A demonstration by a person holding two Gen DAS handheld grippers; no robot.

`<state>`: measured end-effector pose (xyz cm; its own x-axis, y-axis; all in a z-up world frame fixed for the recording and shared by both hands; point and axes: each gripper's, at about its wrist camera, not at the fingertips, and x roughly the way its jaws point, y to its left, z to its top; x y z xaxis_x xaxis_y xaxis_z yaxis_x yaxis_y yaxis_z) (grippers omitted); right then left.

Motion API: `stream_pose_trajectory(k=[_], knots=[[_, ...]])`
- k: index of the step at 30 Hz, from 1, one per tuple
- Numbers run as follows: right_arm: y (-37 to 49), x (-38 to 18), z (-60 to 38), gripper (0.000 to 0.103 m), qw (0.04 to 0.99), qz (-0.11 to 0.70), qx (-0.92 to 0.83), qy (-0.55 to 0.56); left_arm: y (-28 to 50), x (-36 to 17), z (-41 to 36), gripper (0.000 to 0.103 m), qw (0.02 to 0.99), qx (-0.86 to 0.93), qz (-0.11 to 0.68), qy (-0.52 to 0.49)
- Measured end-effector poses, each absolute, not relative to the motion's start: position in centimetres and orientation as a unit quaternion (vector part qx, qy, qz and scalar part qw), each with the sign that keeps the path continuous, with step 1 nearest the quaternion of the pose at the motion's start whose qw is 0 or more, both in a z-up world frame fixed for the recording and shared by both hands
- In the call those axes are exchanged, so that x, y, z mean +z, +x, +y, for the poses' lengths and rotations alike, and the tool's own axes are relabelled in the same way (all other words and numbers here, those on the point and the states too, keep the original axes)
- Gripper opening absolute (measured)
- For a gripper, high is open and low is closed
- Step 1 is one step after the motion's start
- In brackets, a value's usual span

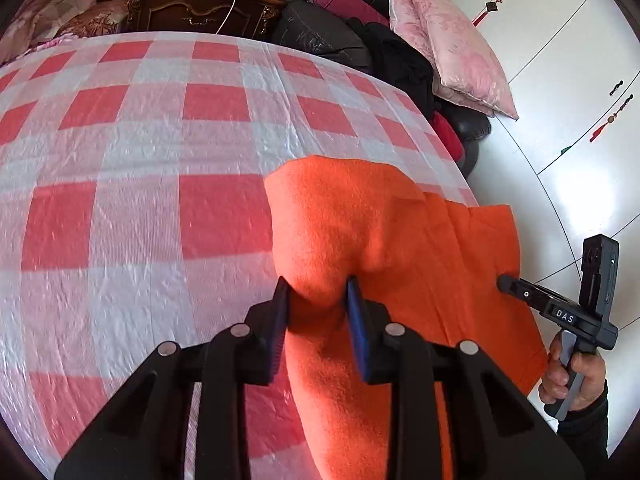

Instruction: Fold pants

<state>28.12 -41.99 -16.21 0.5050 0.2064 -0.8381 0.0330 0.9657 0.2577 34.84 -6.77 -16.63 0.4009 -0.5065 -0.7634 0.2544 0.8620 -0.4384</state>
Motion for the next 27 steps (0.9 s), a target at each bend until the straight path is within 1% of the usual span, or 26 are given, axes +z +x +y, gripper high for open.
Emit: stream_pose_trajectory(k=[4, 6, 11, 15, 16, 17, 23, 25, 27], knots=[[29.3, -16.0, -41.1, 0.044, 0.868, 0.485, 0.031, 0.098, 36.3, -16.4, -8.1, 0.028, 0.835, -0.219, 0.495, -0.098], [29.4, -15.8, -40.4, 0.044, 0.874, 0.48, 0.017, 0.075, 35.9, -15.7, -8.2, 0.034, 0.843, -0.207, 0.489, -0.086], [28.8, -15.7, -39.4, 0.046, 0.884, 0.466, -0.01, 0.035, 32.0, -12.9, -9.9, 0.035, 0.893, -0.174, 0.415, -0.01], [28.2, -15.7, -39.2, 0.046, 0.887, 0.462, -0.023, 0.023, 28.4, -12.8, -12.4, 0.038, 0.903, -0.172, 0.39, 0.057], [27.9, -15.7, -39.2, 0.046, 0.888, 0.46, -0.025, 0.018, 27.7, -13.1, -13.0, 0.04, 0.902, -0.176, 0.387, 0.072], [27.7, -15.6, -39.1, 0.046, 0.888, 0.458, -0.027, 0.015, 27.0, -13.4, -13.6, 0.045, 0.901, -0.178, 0.386, 0.086], [26.6, -15.5, -39.1, 0.049, 0.89, 0.454, -0.038, 0.01, 24.5, -15.9, -15.5, 0.046, 0.887, -0.186, 0.405, 0.121], [26.2, -15.5, -39.1, 0.051, 0.89, 0.454, -0.041, 0.009, 23.9, -16.3, -15.4, 0.048, 0.886, -0.185, 0.408, 0.118], [25.6, -15.5, -39.1, 0.053, 0.89, 0.453, -0.047, 0.007, 23.5, -16.4, -15.3, 0.052, 0.886, -0.181, 0.41, 0.118]])
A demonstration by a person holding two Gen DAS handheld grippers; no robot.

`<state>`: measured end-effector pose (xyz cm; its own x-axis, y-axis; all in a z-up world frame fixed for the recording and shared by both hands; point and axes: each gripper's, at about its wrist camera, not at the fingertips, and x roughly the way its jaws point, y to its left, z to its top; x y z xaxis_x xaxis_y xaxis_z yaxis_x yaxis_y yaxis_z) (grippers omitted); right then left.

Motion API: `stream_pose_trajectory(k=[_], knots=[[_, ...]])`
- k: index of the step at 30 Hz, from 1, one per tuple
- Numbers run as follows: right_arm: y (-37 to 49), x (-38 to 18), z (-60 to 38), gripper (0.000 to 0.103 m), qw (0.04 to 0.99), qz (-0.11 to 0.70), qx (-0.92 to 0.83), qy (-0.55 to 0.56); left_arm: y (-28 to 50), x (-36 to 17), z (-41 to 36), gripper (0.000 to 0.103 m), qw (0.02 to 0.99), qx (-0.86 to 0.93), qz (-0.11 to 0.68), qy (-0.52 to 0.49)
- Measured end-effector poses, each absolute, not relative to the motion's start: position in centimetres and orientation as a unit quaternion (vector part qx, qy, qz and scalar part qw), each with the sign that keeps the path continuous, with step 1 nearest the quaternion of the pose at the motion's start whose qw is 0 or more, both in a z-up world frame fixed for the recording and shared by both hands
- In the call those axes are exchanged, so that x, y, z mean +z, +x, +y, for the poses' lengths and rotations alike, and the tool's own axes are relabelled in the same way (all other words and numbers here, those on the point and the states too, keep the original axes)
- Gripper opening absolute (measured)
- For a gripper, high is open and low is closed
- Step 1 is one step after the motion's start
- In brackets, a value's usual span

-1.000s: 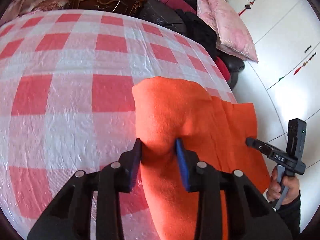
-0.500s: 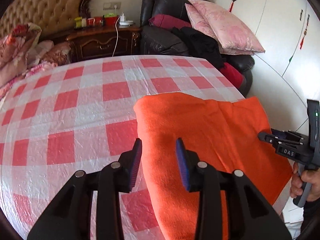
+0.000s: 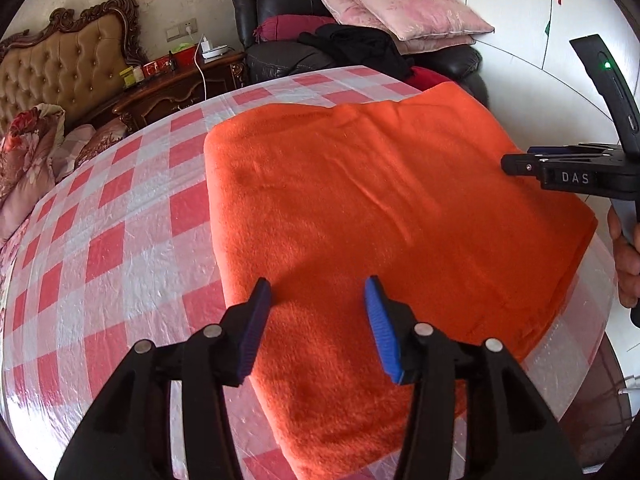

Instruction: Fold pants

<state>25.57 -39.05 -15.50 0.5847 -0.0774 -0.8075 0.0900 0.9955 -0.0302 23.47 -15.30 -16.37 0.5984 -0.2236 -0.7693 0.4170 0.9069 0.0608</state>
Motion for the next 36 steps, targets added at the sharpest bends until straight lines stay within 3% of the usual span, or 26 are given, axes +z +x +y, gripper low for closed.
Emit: stream_pose_trajectory(k=[15, 23, 29, 36], knots=[[21.4, -15.3, -38.6, 0.068, 0.882, 0.465, -0.074, -0.015, 20.9, -16.8, -14.4, 0.058, 0.887, -0.16, 0.419, 0.112], [25.2, -9.6, -38.5, 0.068, 0.913, 0.401, -0.025, 0.066, 20.3, -17.0, -14.5, 0.058, 0.89, -0.153, 0.414, 0.115], [33.4, -14.7, -36.1, 0.067, 0.886, 0.461, -0.012, 0.038, 20.6, -15.3, -15.1, 0.058, 0.885, -0.165, 0.416, 0.128], [32.8, -15.9, -35.5, 0.072, 0.898, 0.438, -0.042, -0.002, 28.2, -12.2, -17.7, 0.058, 0.903, -0.172, 0.374, 0.123]])
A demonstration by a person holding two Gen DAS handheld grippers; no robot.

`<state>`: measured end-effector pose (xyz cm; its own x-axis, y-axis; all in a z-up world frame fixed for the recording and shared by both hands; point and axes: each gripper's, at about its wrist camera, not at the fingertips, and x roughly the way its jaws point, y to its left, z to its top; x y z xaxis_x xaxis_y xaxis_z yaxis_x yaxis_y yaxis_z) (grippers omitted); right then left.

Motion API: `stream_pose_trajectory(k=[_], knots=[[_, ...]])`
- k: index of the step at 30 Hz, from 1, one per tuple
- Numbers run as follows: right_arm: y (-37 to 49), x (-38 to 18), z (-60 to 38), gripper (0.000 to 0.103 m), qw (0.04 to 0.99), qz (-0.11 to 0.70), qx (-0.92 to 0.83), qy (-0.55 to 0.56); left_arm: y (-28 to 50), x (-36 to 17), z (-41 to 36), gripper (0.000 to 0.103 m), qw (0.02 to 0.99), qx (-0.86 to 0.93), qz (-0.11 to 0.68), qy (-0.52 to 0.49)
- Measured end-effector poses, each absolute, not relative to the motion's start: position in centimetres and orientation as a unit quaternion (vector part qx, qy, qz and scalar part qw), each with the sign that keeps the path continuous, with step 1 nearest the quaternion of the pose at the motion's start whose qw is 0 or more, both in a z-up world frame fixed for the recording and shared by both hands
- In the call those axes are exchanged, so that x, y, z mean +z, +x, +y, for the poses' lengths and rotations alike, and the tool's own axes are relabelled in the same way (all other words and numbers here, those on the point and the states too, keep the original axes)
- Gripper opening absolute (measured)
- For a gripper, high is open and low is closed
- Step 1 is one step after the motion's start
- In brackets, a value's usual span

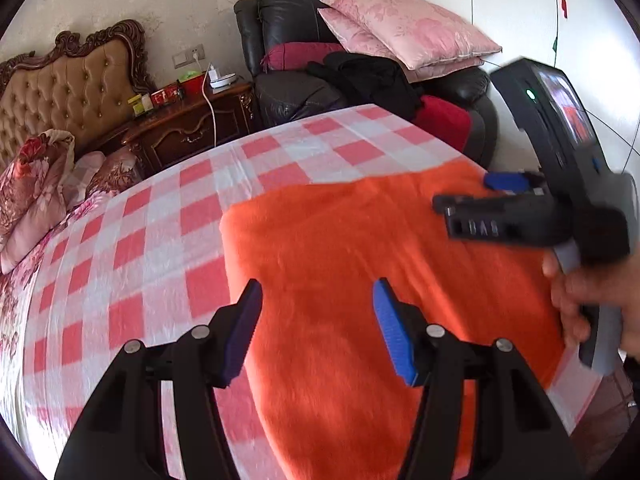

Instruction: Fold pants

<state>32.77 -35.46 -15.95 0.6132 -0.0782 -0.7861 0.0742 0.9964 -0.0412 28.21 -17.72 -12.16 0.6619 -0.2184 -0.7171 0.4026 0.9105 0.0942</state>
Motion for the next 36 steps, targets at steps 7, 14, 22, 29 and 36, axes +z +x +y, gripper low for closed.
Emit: stream_pose_trajectory(k=[7, 14, 22, 29, 36], knots=[[32.6, -16.2, -35.5, 0.074, 0.902, 0.429, -0.043, -0.012, 36.4, -15.1, -17.1, 0.059, 0.885, -0.155, 0.431, 0.083], [32.4, -16.2, -35.1, 0.074, 0.902, 0.428, -0.05, -0.024, 33.9, -13.7, -15.6, 0.065, 0.898, -0.141, 0.415, 0.051], [27.0, -14.4, -34.8, 0.074, 0.895, 0.443, -0.062, 0.002, 27.7, -16.3, -15.6, 0.076, 0.887, -0.125, 0.432, 0.106], [23.0, -16.3, -35.1, 0.079, 0.881, 0.465, -0.085, -0.009, 25.6, -16.5, -13.1, 0.09, 0.874, -0.093, 0.47, 0.08], [19.1, -14.4, -35.4, 0.079, 0.879, 0.464, -0.11, 0.007, 22.6, -14.8, -11.7, 0.095, 0.871, -0.087, 0.478, 0.073]])
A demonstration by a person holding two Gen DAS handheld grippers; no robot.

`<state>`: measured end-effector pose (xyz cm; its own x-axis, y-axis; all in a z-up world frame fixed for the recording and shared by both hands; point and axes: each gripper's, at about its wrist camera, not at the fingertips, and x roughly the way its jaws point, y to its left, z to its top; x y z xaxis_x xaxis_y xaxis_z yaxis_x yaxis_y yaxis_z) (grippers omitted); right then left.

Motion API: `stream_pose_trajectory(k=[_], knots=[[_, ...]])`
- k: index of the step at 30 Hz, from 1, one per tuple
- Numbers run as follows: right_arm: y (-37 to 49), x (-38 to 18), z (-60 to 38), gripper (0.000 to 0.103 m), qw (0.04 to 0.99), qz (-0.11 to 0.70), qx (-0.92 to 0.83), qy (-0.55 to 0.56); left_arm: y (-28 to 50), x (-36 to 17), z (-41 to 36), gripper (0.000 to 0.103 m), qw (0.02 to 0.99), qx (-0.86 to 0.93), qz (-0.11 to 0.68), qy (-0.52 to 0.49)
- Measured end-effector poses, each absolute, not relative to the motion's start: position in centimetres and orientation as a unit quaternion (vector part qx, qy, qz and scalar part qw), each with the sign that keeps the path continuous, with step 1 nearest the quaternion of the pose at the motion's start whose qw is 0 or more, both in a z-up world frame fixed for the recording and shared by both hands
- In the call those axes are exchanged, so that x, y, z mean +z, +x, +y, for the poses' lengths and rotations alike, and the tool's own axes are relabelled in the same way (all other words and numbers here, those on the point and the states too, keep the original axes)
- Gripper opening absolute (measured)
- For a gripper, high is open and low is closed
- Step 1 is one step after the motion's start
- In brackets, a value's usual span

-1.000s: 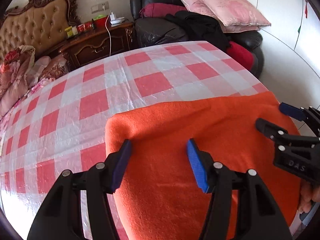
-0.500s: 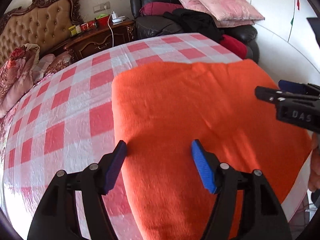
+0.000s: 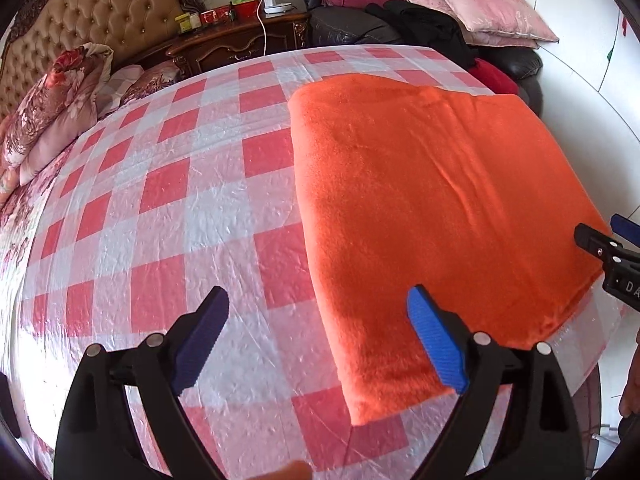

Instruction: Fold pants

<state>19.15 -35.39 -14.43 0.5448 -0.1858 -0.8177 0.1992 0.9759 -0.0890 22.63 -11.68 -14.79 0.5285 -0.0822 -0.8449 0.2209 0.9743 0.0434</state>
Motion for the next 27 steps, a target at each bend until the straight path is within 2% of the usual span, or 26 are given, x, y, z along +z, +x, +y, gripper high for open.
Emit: stream_pose_trajectory(k=[2, 8, 13, 27], knots=[[17.9, -13.5, -35.3, 0.079, 0.882, 0.458, -0.113, 0.01, 21.4, -13.9, -11.7, 0.101, 0.875, -0.094, 0.47, 0.067], [13.9, -10.8, -35.0, 0.081, 0.89, 0.437, -0.133, 0.013, 18.1, -10.8, -11.9, 0.101, 0.883, -0.125, 0.452, 0.018], [10.2, -8.0, -34.5, 0.087, 0.9, 0.409, -0.147, 0.008, 15.1, -8.2, -12.5, 0.101, 0.885, -0.141, 0.444, -0.007], [5.1, -4.5, -34.0, 0.088, 0.916, 0.37, -0.153, 0.012, 9.8, -4.1, -13.5, 0.101, 0.9, -0.142, 0.412, -0.003]])
